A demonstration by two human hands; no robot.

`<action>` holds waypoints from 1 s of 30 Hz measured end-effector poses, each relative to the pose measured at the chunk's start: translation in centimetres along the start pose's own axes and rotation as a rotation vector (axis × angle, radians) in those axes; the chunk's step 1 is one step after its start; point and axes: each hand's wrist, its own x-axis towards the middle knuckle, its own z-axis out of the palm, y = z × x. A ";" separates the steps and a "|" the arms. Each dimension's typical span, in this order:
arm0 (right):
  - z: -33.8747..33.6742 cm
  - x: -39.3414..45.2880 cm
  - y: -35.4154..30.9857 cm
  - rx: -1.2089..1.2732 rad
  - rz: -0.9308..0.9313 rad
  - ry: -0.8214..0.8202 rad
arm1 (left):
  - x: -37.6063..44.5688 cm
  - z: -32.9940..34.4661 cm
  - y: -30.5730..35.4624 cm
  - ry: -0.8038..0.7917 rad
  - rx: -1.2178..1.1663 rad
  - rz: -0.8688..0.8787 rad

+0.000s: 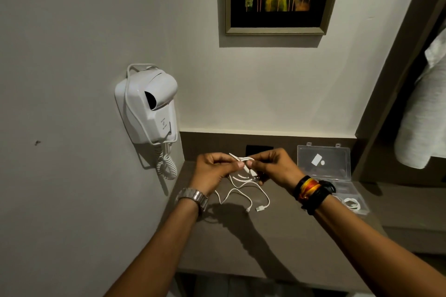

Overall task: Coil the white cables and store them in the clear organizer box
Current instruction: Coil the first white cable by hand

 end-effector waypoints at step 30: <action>-2.3 -2.4 0.1 0.285 0.172 0.084 | 0.4 2.0 -6.7 -0.365 -0.579 -0.262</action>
